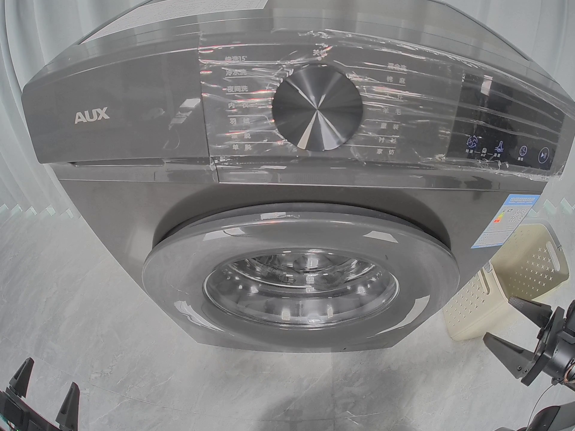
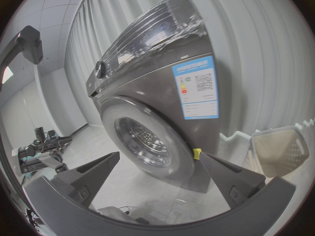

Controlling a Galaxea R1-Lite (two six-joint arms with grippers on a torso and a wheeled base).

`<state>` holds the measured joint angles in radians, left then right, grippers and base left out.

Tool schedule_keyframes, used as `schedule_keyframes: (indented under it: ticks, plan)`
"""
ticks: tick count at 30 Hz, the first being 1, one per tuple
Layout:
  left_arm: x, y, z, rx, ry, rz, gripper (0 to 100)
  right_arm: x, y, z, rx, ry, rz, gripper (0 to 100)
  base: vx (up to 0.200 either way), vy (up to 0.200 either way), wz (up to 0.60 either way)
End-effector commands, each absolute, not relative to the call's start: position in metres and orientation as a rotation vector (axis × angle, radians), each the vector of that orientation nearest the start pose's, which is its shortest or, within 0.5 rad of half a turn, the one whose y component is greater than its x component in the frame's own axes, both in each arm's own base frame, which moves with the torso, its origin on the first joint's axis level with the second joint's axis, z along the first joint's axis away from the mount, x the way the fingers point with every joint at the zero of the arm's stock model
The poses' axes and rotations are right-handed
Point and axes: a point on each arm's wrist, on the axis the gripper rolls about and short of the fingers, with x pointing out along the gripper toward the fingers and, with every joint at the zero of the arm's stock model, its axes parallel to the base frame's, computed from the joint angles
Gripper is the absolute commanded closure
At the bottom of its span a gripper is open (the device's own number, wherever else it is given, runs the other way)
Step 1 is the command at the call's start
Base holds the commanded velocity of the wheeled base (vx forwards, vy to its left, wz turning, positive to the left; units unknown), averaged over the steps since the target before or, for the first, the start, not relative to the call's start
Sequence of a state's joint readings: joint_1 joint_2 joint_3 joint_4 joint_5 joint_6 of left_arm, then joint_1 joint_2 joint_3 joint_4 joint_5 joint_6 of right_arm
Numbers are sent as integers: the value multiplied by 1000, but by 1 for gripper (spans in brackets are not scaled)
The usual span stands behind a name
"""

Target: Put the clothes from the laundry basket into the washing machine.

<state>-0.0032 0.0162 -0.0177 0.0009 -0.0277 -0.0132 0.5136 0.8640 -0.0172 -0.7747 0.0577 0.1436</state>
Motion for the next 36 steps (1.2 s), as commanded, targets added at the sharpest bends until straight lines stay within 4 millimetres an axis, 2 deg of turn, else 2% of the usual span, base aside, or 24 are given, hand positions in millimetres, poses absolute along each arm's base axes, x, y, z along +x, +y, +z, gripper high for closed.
schedule_keyframes:
  ticks: [1, 12, 16, 21, 30, 36]
  plan:
    - [-23, -1, 76, -17, 0, -31, 0, 50, 22, 138, 119, 26, 451, 0, 0, 0, 0]
    - [-23, -1, 76, -25, -1, -29, 0, 11, 5, 123, 78, -67, 351, 0, 0, 0, 0]
    - [-23, 0, 76, -25, 0, -31, 0, 5, 4, 120, 61, -82, 341, 0, 0, 0, 0]
    - [-23, 0, 76, -26, 0, -31, 0, -8, 4, 106, 34, -72, 337, 0, 0, 0, 0]
    - [-23, -1, 76, -26, 0, -29, 0, -17, 3, 96, 41, -87, 341, 0, 0, 0, 0]
    - [-23, -1, 76, -26, -1, -29, 0, -16, 0, 95, 56, -82, 162, 0, 0, 0, 0]
